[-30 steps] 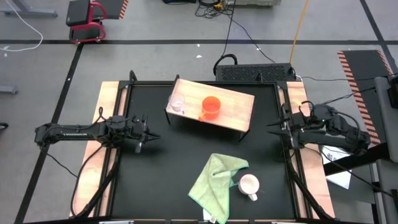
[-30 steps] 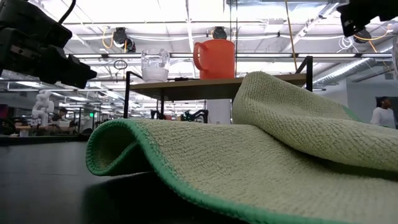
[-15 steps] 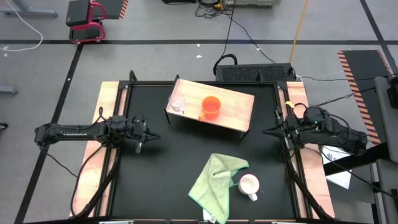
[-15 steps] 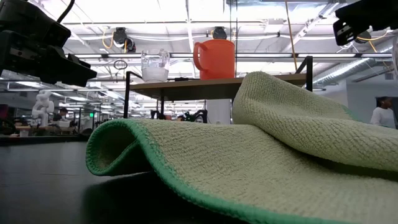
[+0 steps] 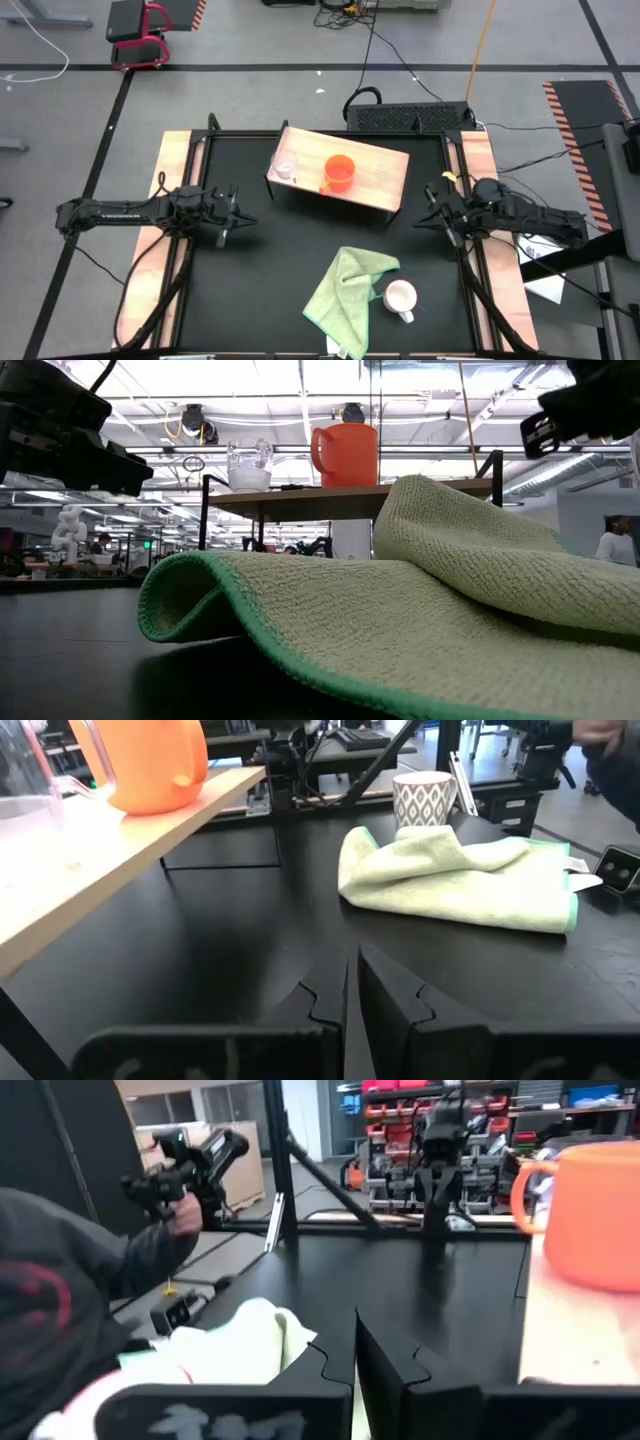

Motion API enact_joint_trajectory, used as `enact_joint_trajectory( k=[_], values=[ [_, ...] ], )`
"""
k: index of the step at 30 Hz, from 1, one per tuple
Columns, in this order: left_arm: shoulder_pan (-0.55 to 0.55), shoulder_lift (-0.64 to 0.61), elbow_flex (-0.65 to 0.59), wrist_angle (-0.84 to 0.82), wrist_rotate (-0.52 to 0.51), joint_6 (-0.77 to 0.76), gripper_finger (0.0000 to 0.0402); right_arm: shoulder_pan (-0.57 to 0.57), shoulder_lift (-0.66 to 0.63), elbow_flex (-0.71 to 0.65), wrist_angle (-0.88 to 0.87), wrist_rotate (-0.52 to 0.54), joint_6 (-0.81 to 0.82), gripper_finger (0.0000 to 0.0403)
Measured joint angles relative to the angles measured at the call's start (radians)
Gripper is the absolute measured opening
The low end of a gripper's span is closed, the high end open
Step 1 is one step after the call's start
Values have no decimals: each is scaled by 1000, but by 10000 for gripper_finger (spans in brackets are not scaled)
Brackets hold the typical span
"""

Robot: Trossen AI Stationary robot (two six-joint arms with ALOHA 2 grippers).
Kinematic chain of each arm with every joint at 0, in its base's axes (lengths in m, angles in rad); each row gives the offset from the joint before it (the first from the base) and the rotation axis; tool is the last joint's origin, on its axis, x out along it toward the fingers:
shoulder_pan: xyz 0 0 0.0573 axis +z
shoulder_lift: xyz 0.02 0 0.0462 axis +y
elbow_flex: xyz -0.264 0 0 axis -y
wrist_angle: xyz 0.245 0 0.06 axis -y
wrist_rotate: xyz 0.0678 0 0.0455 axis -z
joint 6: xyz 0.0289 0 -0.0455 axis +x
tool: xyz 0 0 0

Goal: Stack small to large cups/mugs on shelf
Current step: Put the patterned mug on the shelf

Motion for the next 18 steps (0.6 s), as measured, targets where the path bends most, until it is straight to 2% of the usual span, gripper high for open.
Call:
enact_joint_trajectory(
  k=[3, 8, 18],
  values=[
    [0, 0, 0, 10, 0, 0, 30, 23, 0, -57, 74, 5, -32, 0],
    [0, 0, 0, 9, 0, 0, 30, 76, 0, -104, 88, 41, -84, 0],
    [0, 0, 0, 9, -1, 1, 31, 266, 1, -144, 95, 60, -153, 0]
  ],
)
